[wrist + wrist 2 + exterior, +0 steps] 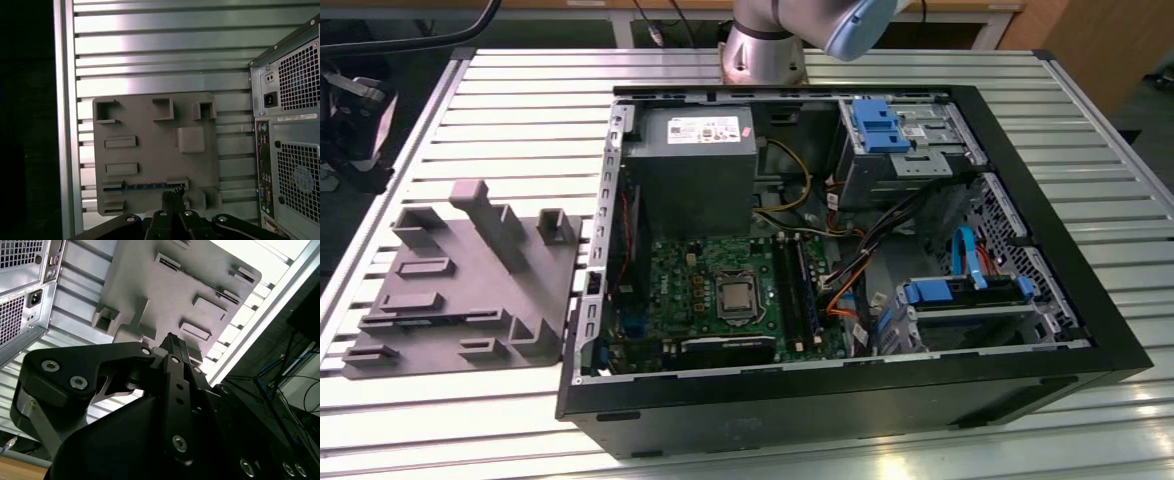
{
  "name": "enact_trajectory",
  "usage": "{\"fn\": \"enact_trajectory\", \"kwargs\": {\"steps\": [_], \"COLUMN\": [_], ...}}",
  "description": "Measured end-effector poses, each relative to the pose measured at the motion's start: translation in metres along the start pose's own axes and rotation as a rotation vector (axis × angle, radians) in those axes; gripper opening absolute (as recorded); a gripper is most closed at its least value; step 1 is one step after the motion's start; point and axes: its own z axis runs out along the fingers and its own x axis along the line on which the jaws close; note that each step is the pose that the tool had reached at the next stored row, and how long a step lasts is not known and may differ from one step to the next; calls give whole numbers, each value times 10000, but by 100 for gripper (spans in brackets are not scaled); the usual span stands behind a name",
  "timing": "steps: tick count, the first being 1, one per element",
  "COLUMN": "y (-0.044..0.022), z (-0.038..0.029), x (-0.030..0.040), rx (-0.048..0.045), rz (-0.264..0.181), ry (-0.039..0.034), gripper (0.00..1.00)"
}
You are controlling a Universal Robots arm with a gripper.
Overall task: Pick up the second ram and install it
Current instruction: 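Reach for the second ram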
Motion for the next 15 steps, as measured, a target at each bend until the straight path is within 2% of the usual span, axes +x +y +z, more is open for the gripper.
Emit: {"fn": "enact_trajectory", "kwargs": {"steps": [15], "y": [-32], "z": [47], "x": [81], "rx": [0], "rz": [-1], "ry": [0], "gripper": [11]}}
